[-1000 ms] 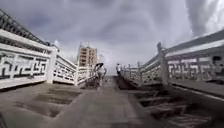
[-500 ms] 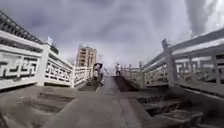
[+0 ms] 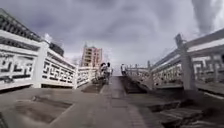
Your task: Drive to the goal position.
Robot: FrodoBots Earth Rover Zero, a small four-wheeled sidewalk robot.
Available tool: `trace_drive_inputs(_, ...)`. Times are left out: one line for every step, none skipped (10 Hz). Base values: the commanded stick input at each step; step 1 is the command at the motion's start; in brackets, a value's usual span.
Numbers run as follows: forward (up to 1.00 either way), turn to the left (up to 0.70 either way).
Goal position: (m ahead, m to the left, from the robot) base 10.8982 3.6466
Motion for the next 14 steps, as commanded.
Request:
trace_drive_inputs(0.70, 0.00)
trace_drive_inputs(0.70, 0.00)
trace_drive_inputs(0.70, 0.00)
trace_drive_inputs(0.70, 0.00)
trace_drive_inputs(0.70, -0.08)
trace_drive_inputs(0.70, -0.13)
trace_drive_inputs(0.58, -0.07)
trace_drive_inputs(0.45, 0.00)
trace_drive_inputs(0.45, 0.00)
trace_drive_inputs(0.55, 0.00)
trace_drive_inputs(0.70, 0.00)
trace_drive_inputs(0.65, 0.00)
trace_drive_inputs(0.46, 0.00)
trace_drive_inputs(0.45, 0.00)
